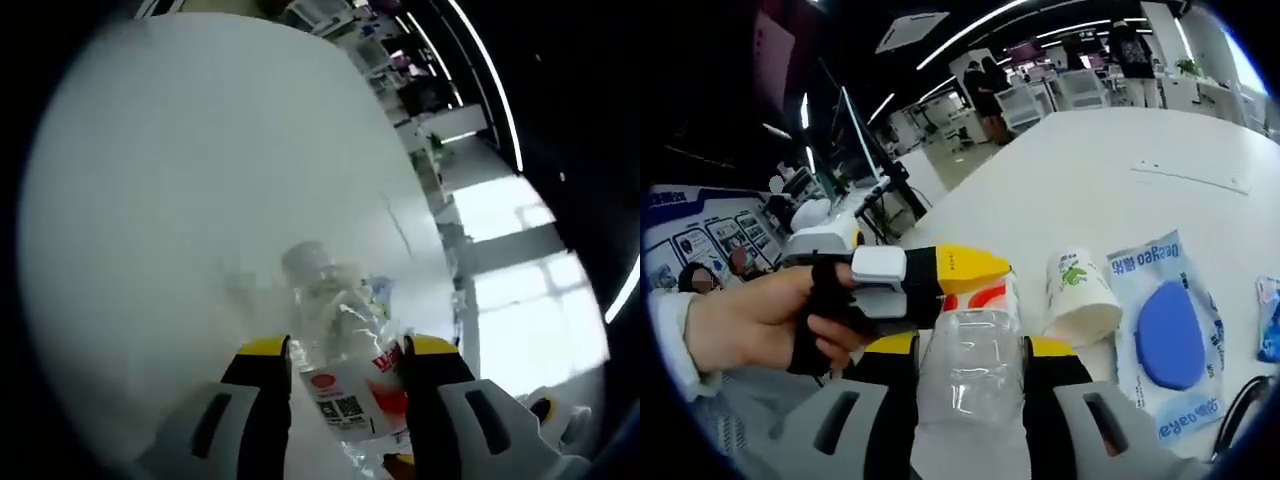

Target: Arrange the tabletop items into an orderly group along one side of the table until the central work area is clear of visible clutter.

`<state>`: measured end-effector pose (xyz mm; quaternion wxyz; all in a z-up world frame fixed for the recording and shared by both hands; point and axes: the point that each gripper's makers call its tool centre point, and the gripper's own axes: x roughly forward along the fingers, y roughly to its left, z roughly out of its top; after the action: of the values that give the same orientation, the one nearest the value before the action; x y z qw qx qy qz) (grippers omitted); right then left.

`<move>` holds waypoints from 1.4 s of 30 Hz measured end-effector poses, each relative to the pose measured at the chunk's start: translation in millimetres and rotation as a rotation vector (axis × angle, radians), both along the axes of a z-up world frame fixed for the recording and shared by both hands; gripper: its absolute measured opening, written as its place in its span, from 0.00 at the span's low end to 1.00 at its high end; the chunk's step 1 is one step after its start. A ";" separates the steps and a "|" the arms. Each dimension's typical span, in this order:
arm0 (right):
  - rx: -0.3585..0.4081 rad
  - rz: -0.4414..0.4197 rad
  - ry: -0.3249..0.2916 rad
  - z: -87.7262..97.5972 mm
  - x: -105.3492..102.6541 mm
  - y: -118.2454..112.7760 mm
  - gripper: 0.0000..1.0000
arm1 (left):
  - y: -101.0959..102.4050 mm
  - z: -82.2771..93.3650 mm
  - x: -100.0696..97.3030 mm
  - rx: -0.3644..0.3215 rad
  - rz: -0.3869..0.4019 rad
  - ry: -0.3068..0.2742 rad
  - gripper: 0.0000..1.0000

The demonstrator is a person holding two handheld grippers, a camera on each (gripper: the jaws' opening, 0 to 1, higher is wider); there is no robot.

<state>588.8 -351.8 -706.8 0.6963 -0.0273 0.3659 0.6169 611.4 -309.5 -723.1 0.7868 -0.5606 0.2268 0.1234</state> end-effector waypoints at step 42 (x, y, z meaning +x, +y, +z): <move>0.486 0.636 0.089 197.4 -37.2 -38.7 0.53 | -70.2 233.5 -8.5 0.706 -0.601 -0.809 0.35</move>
<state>551.6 -390.6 -509.4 0.4401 0.0531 0.2125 0.8708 602.9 -379.7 -489.6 0.9491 -0.1800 0.0040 -0.2586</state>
